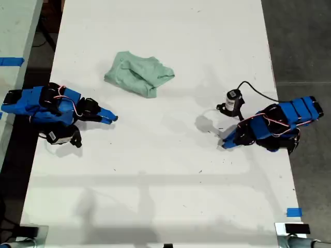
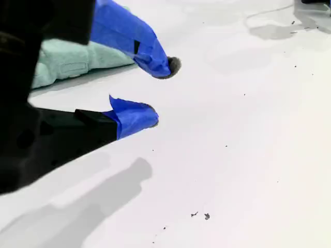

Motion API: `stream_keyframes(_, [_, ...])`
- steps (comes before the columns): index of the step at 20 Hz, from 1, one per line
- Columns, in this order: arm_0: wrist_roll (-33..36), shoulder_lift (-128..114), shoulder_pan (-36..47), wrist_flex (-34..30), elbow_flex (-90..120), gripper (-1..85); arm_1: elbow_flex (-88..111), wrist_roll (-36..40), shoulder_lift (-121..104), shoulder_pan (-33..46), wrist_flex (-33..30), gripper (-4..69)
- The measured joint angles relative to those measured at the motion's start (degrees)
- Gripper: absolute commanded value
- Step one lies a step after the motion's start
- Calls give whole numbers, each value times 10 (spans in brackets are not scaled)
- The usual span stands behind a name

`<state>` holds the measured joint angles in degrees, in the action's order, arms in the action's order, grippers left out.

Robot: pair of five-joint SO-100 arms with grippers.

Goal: Fold t shirt

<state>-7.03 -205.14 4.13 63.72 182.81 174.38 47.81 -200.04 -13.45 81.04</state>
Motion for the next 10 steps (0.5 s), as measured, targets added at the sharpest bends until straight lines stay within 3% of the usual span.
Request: stream_keyframes(10, [0,0,0,0,0,115,0,0,0,0,0,52])
